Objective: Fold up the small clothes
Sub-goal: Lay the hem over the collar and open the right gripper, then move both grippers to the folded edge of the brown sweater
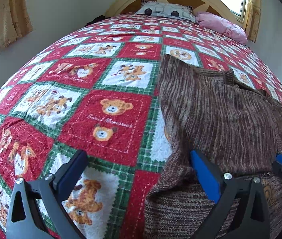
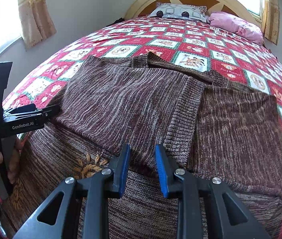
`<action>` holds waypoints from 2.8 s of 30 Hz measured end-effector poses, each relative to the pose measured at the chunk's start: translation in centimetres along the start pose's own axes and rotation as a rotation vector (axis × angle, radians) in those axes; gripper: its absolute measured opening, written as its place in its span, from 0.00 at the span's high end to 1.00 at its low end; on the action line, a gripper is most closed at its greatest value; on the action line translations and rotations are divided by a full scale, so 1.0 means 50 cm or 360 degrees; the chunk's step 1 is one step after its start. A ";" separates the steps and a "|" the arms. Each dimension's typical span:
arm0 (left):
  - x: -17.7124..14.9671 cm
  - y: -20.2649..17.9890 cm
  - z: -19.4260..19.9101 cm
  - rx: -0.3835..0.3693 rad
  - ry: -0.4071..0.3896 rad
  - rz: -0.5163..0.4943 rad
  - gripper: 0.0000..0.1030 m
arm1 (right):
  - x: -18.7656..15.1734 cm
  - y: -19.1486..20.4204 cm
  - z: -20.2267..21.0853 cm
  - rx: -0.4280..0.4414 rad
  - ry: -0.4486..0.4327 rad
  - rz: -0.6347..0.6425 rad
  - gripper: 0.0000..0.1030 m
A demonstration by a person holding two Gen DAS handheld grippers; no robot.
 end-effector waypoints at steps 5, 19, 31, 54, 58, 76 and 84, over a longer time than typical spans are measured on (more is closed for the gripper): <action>0.001 0.001 0.004 -0.0011 -0.0002 0.0008 0.00 | 0.001 0.000 0.019 0.0011 -0.0012 0.0024 0.74; -0.027 -0.002 0.174 -0.0143 -0.0130 0.0073 0.00 | -0.088 -0.085 0.179 -0.0138 0.0014 -0.0030 0.72; -0.125 -0.038 0.306 -0.0166 -0.0220 -0.0123 0.00 | -0.218 -0.102 0.307 -0.0172 0.0006 -0.0067 0.63; -0.344 -0.009 0.421 -0.0119 -0.0127 -0.0318 0.00 | -0.406 -0.107 0.490 -0.0269 0.0044 -0.0120 0.62; -0.353 -0.004 0.430 -0.0115 -0.0131 -0.0308 0.00 | -0.431 -0.120 0.513 -0.0291 0.0047 -0.0144 0.62; -0.422 -0.002 0.449 -0.0342 0.0058 -0.0095 0.28 | -0.479 -0.098 0.540 -0.0106 0.0008 -0.0279 0.56; -0.424 -0.024 0.462 -0.0462 0.0064 -0.0103 0.69 | -0.481 -0.114 0.546 -0.0035 -0.0005 -0.0403 0.88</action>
Point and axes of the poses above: each gripper's, at about its wrist camera, not at the fingertips, and z roughly against the way its jaws point, y to its left, x to its top, the point moved 10 cm from there along -z, roughly the way its jaws point, and after that the axes turned 11 degrees about -y, right-handed, at the moved point
